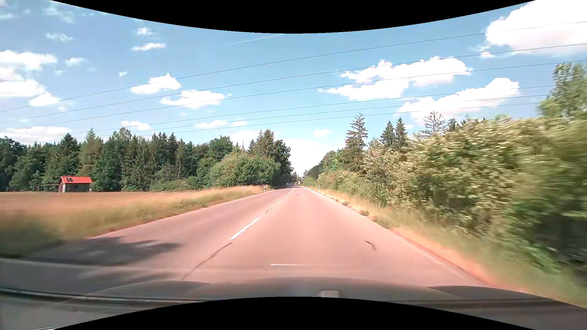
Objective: Follow the waypoints while adhering to traffic rules and regulations
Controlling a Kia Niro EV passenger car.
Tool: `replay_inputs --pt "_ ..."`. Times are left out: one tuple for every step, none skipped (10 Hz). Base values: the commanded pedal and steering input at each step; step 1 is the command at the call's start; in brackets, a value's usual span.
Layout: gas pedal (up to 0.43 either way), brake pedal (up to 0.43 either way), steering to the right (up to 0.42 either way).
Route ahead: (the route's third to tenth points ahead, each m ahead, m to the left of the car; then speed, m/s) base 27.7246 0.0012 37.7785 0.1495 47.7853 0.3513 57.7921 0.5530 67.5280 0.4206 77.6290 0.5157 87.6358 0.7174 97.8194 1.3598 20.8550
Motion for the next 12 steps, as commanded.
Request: replay_inputs --pt "0.197 0.0 -0.003" --pt "0.197 0.0 -0.003" --pt "0.197 0.0 -0.004" --pt "0.197 0.0 -0.004" --pt "0.197 0.0 -0.004" --pt "0.197 0.0 -0.004" --pt "0.197 0.0 -0.004" --pt "0.197 0.0 -0.004" --pt "0.189 0.0 -0.004" --pt "0.169 0.0 -0.005" --pt "0.169 0.0 -0.005" --pt "0.169 0.0 -0.005"
